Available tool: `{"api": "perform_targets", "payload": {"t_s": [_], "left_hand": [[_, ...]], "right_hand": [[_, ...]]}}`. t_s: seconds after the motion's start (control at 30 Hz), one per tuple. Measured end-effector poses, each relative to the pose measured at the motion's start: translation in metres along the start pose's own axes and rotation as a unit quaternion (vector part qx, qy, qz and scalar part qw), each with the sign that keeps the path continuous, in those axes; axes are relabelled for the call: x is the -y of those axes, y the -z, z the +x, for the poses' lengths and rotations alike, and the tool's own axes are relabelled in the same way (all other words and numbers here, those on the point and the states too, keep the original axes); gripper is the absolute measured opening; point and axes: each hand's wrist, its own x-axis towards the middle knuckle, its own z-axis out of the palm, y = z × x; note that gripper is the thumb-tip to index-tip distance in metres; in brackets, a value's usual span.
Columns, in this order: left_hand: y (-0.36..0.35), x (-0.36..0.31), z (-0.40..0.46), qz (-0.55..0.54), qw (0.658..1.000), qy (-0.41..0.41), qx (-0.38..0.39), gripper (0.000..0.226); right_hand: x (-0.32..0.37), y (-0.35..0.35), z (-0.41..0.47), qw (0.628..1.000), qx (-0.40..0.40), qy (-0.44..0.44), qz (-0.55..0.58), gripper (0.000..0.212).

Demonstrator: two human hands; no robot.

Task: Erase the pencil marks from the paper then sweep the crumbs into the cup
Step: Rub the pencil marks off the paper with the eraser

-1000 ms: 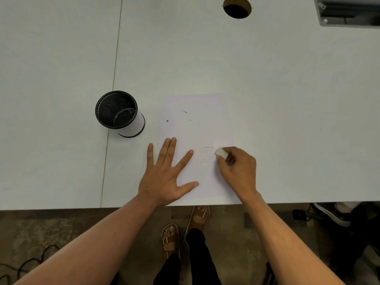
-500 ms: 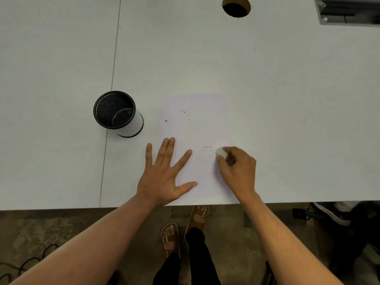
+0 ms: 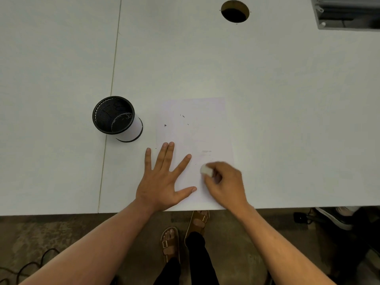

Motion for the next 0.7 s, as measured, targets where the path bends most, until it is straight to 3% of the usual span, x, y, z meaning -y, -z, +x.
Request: {"api": "perform_targets", "payload": {"t_s": [0.07,0.3,0.37,0.47,0.53,0.7], "left_hand": [[0.0,0.0,0.001,0.0,1.0,0.0,0.001,0.09],[0.0,0.001,0.001,0.005,1.0,0.005,0.008,0.091],[0.0,0.0,0.0,0.007,1.0,0.004,0.006,0.09],[-0.001,0.001,0.001,0.007,1.0,0.001,0.005,0.091],[-0.001,0.001,0.001,0.007,1.0,0.002,0.007,0.091],[0.001,0.0,0.0,0.003,1.0,0.005,0.005,0.09]], "right_hand": [[-0.003,-0.003,-0.001,1.0,0.014,0.005,-0.009,0.021],[-0.01,0.011,0.05,0.993,-0.11,-0.017,-0.026,0.012],[-0.004,0.005,0.04,0.996,-0.091,0.007,-0.024,0.013],[0.004,-0.009,0.011,0.999,0.01,0.029,-0.025,0.02],[0.001,-0.009,0.007,0.999,0.022,0.027,-0.028,0.023],[-0.01,0.007,0.049,0.995,-0.088,-0.001,-0.036,0.011]]}}
